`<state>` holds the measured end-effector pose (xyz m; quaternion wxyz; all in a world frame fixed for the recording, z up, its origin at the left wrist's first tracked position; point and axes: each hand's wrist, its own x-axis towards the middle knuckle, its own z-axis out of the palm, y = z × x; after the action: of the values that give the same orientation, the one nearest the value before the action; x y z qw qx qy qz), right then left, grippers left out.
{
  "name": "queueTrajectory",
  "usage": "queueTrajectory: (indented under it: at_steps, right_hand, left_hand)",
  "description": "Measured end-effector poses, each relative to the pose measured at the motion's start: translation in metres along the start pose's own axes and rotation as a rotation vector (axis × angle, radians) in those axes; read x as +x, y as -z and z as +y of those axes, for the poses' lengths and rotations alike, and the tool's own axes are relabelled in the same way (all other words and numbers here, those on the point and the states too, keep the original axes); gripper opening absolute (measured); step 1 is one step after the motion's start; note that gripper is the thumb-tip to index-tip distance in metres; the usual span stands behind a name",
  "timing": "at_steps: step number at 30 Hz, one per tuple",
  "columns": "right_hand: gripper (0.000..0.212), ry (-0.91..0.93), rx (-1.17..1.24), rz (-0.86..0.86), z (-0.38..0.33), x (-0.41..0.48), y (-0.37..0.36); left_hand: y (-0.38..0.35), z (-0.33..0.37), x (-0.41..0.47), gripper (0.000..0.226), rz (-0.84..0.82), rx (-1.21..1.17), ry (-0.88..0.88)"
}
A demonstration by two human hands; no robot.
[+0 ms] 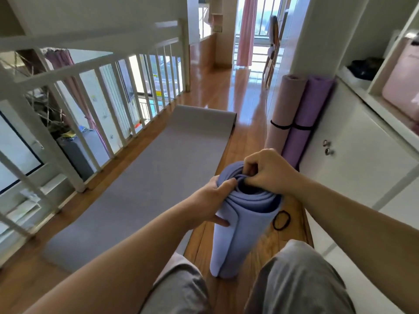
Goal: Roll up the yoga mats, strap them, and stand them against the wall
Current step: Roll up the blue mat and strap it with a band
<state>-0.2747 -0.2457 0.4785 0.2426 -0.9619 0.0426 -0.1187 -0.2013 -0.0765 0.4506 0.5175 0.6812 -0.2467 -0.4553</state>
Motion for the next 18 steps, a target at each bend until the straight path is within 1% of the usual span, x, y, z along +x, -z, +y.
queueTrajectory:
  at_steps: [3, 5, 6, 7, 9, 11, 12, 14, 18]
  right_hand:
    - [0.007, 0.028, -0.068, 0.017, 0.000, 0.001, 0.008]
    - [0.007, 0.021, -0.015, 0.067, -0.004, -0.001, 0.027]
    - [0.007, 0.030, -0.008, 0.056, -0.008, -0.002, 0.037]
    - [0.008, 0.058, -0.051, -0.005, -0.012, -0.002, 0.044]
    - [0.013, 0.118, -0.210, -0.234, -0.021, -0.002, 0.047]
    - [0.019, 0.097, -0.321, -0.458, -0.029, 0.000, 0.040]
    - [0.020, 0.071, -0.354, -0.530, -0.031, 0.002, 0.038]
    - [0.020, 0.054, -0.453, -0.629, -0.035, 0.006, 0.038]
    - [0.023, 0.079, -0.724, -0.794, -0.043, 0.011, 0.038]
  left_hand:
    - [-0.002, 0.005, 0.008, 0.052, 0.050, -0.011, 0.038]
    - [-0.002, 0.007, 0.011, 0.053, 0.045, -0.008, 0.054]
    - [-0.004, 0.007, 0.013, 0.053, 0.040, -0.005, 0.053]
    - [-0.006, 0.008, 0.013, 0.053, 0.038, -0.001, 0.054]
    - [-0.010, 0.009, 0.014, 0.055, 0.044, 0.002, 0.066]
    - [-0.013, 0.010, 0.016, 0.056, 0.057, 0.010, 0.072]
    - [-0.013, 0.010, 0.015, 0.056, 0.062, 0.011, 0.077]
    - [-0.012, 0.009, 0.013, 0.055, 0.061, 0.012, 0.082]
    - [-0.014, 0.006, 0.007, 0.054, 0.053, 0.011, 0.076]
